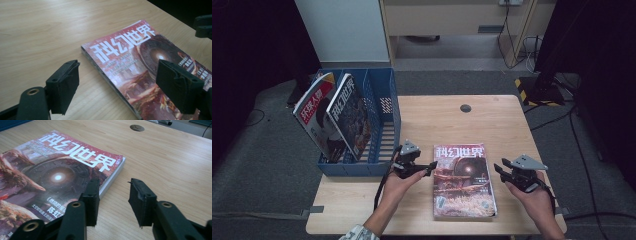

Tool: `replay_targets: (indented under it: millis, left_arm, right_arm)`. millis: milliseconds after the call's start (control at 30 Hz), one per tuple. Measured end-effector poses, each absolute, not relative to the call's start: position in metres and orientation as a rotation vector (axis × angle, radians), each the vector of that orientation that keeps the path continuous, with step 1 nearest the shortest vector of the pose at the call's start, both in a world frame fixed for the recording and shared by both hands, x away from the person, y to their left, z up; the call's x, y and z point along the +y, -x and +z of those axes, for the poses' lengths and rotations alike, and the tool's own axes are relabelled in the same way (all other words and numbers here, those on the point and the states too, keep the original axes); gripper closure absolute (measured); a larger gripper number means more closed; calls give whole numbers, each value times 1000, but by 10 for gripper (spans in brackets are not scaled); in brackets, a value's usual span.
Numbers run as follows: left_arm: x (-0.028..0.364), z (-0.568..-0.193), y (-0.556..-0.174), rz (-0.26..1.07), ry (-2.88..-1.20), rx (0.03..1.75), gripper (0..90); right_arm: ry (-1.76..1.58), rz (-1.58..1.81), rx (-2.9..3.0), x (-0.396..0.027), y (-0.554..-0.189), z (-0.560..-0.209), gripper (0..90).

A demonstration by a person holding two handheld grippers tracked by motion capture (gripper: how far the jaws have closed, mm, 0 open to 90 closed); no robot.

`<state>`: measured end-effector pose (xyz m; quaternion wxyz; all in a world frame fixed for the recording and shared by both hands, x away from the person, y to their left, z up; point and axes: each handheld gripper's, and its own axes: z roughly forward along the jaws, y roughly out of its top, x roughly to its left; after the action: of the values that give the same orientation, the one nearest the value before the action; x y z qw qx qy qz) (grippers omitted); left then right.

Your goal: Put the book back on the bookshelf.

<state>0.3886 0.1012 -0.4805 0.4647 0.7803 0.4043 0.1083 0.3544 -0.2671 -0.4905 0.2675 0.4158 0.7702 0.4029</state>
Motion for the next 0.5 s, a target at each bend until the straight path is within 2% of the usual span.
replay_targets:
  millis: [300, 400, 500]
  left_arm:
    - [89, -490, -371, 312, -1977, 921, 226]
    - [88, -497, -371, 327, -1987, 946, 248]
    - [88, -506, -372, 308, -2000, 966, 247]
  right_arm:
    - [-1033, 1113, 2125, -249, -355, -492, 793]
    - [-1030, 1128, 2140, -244, -355, -494, 797]
    - [-1064, 1127, 2152, -241, -359, -498, 745]
